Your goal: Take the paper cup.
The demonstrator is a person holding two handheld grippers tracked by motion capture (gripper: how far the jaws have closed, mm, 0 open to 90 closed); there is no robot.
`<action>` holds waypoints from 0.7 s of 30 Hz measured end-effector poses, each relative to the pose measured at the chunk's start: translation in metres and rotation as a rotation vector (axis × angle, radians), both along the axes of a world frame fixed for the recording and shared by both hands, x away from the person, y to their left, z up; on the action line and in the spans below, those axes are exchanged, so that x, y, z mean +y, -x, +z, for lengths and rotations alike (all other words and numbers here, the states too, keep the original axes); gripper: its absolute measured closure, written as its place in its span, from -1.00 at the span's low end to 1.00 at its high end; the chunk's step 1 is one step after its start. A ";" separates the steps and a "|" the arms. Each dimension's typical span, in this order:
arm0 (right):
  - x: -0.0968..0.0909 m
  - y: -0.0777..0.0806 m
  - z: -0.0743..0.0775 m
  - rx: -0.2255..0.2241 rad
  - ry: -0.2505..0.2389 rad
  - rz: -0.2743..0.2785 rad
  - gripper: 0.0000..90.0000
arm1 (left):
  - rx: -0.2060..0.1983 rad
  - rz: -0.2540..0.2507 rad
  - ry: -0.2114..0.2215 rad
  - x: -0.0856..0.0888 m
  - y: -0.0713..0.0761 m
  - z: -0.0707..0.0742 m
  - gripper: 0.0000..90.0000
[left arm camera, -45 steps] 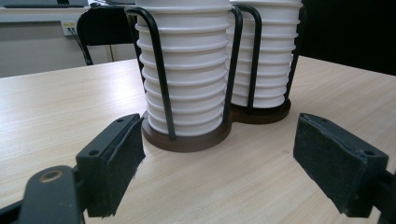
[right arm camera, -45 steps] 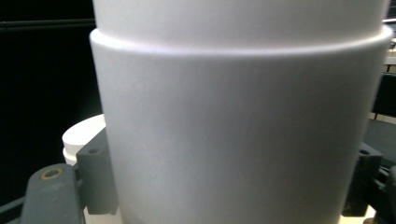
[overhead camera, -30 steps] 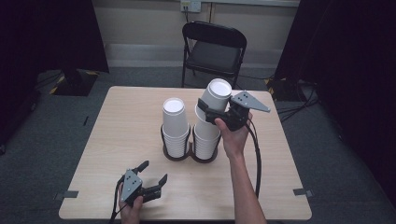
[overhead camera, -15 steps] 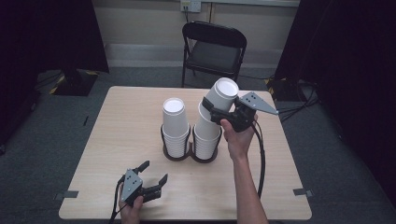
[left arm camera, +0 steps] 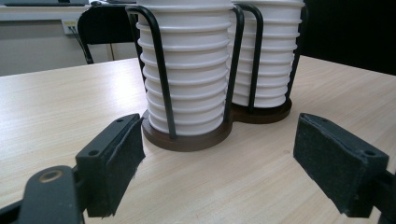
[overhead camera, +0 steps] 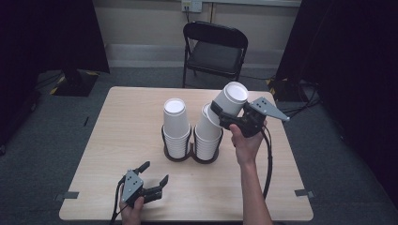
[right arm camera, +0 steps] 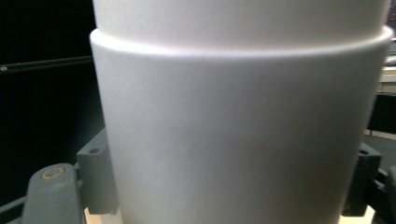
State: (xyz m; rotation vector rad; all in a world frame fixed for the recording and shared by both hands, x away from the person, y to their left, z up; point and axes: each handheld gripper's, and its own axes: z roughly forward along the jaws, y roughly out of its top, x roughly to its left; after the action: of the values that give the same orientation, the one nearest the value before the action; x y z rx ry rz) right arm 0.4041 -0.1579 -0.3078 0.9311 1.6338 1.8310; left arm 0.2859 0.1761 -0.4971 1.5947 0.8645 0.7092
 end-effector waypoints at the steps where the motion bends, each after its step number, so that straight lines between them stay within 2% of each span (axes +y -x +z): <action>1: -0.001 0.001 0.000 0.000 -0.001 -0.002 -0.63 | 0.000 0.000 0.000 0.000 0.000 0.000 -0.65; 7: -0.010 0.010 0.000 0.018 -0.008 -0.015 -0.63 | 0.003 0.006 0.003 0.000 0.000 0.000 -0.65; 12: -0.018 0.016 -0.003 0.042 -0.014 -0.023 -0.63 | 0.008 0.019 -0.025 -0.003 -0.001 0.001 -0.63; 15: -0.022 0.020 -0.004 0.042 -0.023 -0.022 -0.63 | 0.003 0.015 -0.016 -0.002 0.000 0.000 -0.63; 18: -0.025 0.024 -0.005 0.057 -0.053 -0.001 -0.63 | -0.005 0.016 -0.006 -0.001 0.001 0.000 -0.63; 21: -0.027 0.027 -0.006 0.064 -0.042 -0.009 -0.63 | -0.003 0.014 -0.018 -0.002 0.000 0.000 -0.61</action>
State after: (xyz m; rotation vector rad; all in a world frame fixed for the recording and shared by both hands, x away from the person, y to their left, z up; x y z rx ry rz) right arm 0.3771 -0.1851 -0.3141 1.0236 1.6325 1.8531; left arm 0.2857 0.1740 -0.4967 1.6046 0.8705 0.7311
